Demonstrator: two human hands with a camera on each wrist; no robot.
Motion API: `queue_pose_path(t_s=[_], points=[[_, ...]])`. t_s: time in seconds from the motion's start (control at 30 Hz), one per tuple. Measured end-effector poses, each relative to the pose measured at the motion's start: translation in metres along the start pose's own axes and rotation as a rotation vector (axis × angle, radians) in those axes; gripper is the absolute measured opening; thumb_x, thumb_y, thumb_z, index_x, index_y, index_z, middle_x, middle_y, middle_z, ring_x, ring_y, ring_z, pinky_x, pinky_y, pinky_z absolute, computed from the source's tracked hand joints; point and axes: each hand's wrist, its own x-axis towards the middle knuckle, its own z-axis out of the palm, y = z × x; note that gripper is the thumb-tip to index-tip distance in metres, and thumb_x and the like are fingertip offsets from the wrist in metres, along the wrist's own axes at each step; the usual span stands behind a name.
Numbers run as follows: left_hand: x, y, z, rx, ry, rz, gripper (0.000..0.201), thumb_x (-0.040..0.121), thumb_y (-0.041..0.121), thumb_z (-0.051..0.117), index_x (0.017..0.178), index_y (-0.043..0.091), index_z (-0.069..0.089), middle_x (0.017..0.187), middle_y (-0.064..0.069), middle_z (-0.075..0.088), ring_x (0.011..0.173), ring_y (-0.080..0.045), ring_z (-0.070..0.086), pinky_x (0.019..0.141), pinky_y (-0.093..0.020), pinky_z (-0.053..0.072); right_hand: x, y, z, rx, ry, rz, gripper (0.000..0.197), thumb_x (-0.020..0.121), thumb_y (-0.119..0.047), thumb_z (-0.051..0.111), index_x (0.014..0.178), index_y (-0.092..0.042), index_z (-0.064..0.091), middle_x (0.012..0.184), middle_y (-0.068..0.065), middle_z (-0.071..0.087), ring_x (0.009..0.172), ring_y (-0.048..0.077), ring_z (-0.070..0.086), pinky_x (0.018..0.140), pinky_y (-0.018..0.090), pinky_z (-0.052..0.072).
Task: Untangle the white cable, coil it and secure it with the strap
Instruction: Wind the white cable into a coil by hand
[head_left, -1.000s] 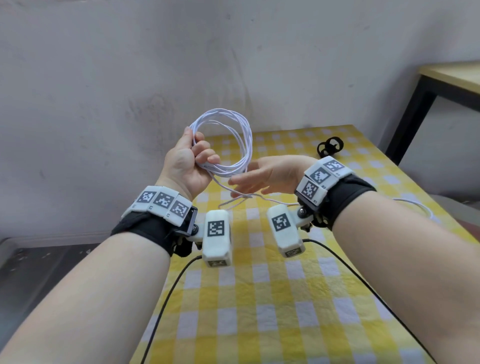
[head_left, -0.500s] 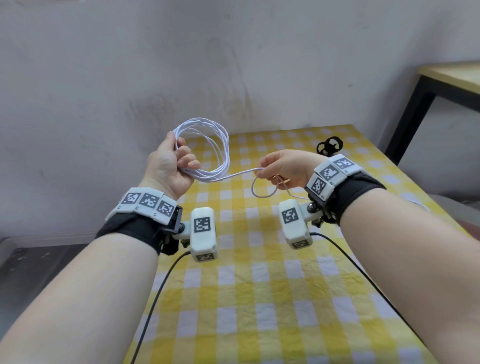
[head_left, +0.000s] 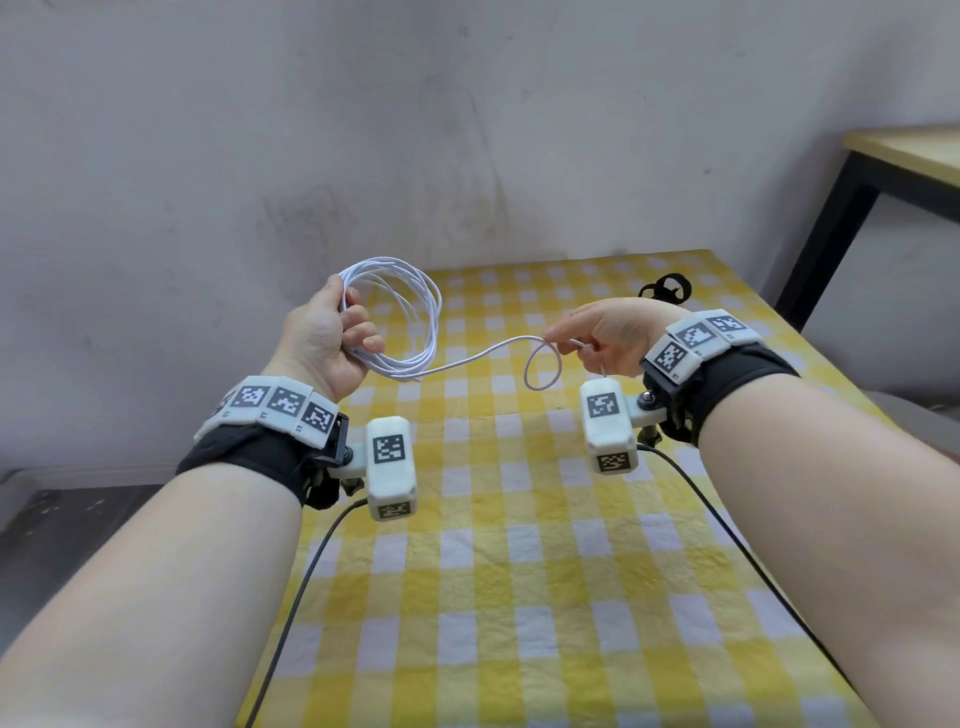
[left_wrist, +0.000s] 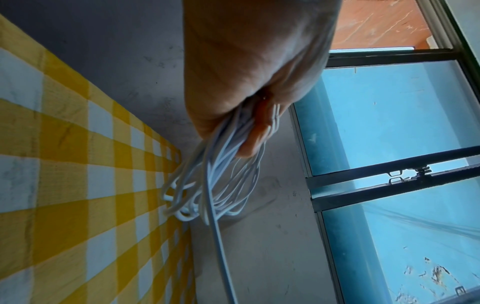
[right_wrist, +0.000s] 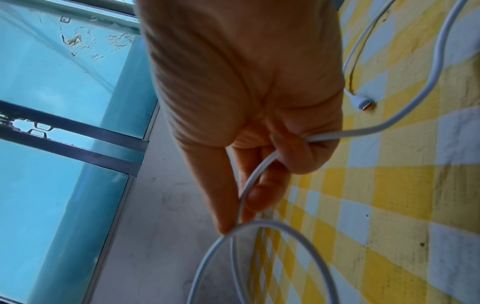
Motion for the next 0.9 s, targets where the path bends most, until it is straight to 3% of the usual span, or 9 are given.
queue_pose_path(t_s=[0.1, 0.27, 0.33, 0.4, 0.5, 0.57, 0.67, 0.73, 0.9], points=[[0.0, 0.0, -0.002, 0.012, 0.002, -0.005, 0.04, 0.101, 0.039, 0.034, 0.068, 0.018, 0.044, 0.037, 0.01, 0.024, 0.028, -0.007, 0.021, 0.034, -0.015, 0.025, 0.002, 0.002, -0.002, -0.028, 0.066, 0.017, 0.013, 0.078, -0.018, 0.075, 0.086, -0.01, 0.069, 0.068, -0.001, 0.051, 0.055, 0.007, 0.031, 0.056, 0.018, 0.023], [-0.006, -0.002, 0.0, 0.062, -0.026, -0.02, 0.038, 0.101, 0.039, 0.034, 0.07, 0.019, 0.043, 0.037, 0.009, 0.025, 0.029, -0.006, 0.022, 0.034, -0.014, 0.026, 0.004, 0.001, 0.006, -0.235, 0.345, 0.005, 0.02, 0.092, -0.024, 0.058, 0.08, -0.008, 0.057, 0.062, 0.003, 0.046, 0.052, 0.015, 0.036, 0.059, 0.024, 0.036], [-0.008, -0.002, 0.001, 0.112, -0.038, -0.013, 0.038, 0.101, 0.038, 0.035, 0.07, 0.018, 0.043, 0.038, 0.009, 0.024, 0.029, -0.007, 0.022, 0.035, -0.014, 0.026, 0.008, -0.003, 0.005, -0.101, 0.419, -0.009, 0.02, 0.096, -0.018, 0.046, 0.078, -0.011, 0.05, 0.063, 0.004, 0.045, 0.051, 0.015, 0.038, 0.053, 0.022, 0.037], [-0.01, -0.002, 0.002, 0.179, -0.062, 0.004, 0.037, 0.101, 0.036, 0.036, 0.07, 0.017, 0.042, 0.038, 0.009, 0.024, 0.03, -0.007, 0.022, 0.036, -0.014, 0.026, 0.007, -0.008, 0.001, 0.281, 0.445, 0.05, 0.027, 0.097, -0.011, 0.037, 0.071, -0.01, 0.045, 0.059, 0.002, 0.041, 0.041, 0.012, 0.035, 0.037, 0.016, 0.032], [-0.014, -0.004, 0.005, 0.264, -0.127, -0.001, 0.036, 0.101, 0.035, 0.036, 0.071, 0.017, 0.042, 0.039, 0.009, 0.023, 0.03, -0.007, 0.022, 0.037, -0.014, 0.028, 0.008, -0.014, 0.003, 0.642, 0.377, -0.045, 0.035, 0.099, -0.008, 0.03, 0.071, -0.007, 0.051, 0.049, 0.0, 0.045, 0.04, 0.009, 0.04, 0.036, 0.016, 0.043], [-0.016, -0.007, 0.009, 0.31, -0.166, -0.019, 0.035, 0.101, 0.035, 0.037, 0.071, 0.016, 0.042, 0.04, 0.009, 0.024, 0.031, -0.007, 0.022, 0.038, -0.015, 0.029, 0.008, -0.019, 0.012, 0.732, 0.294, -0.15, 0.036, 0.1, -0.007, 0.031, 0.073, -0.007, 0.055, 0.052, 0.0, 0.05, 0.048, 0.009, 0.043, 0.046, 0.022, 0.05], [-0.019, -0.012, 0.017, 0.371, -0.203, -0.051, 0.035, 0.1, 0.036, 0.038, 0.072, 0.016, 0.043, 0.041, 0.008, 0.025, 0.032, -0.007, 0.023, 0.039, -0.015, 0.031, -0.002, -0.029, 0.033, 0.79, 0.194, -0.3, 0.025, 0.098, -0.007, 0.045, 0.077, -0.008, 0.059, 0.066, 0.001, 0.047, 0.059, 0.01, 0.044, 0.061, 0.028, 0.051], [-0.021, -0.015, 0.021, 0.379, -0.224, -0.075, 0.035, 0.099, 0.038, 0.04, 0.072, 0.017, 0.044, 0.042, 0.008, 0.026, 0.032, -0.007, 0.025, 0.039, -0.015, 0.031, -0.011, -0.034, 0.048, 0.712, 0.131, -0.387, 0.017, 0.094, -0.008, 0.053, 0.081, -0.01, 0.063, 0.07, -0.001, 0.05, 0.062, 0.009, 0.045, 0.062, 0.025, 0.051], [-0.024, -0.022, 0.027, 0.332, -0.267, -0.109, 0.039, 0.092, 0.05, 0.048, 0.072, 0.017, 0.044, 0.043, 0.008, 0.028, 0.032, -0.007, 0.027, 0.04, -0.015, 0.033, -0.022, -0.033, 0.073, 0.189, 0.04, -0.578, 0.008, 0.091, -0.01, 0.06, 0.094, -0.012, 0.067, 0.067, -0.002, 0.048, 0.057, 0.005, 0.047, 0.056, 0.017, 0.048]])
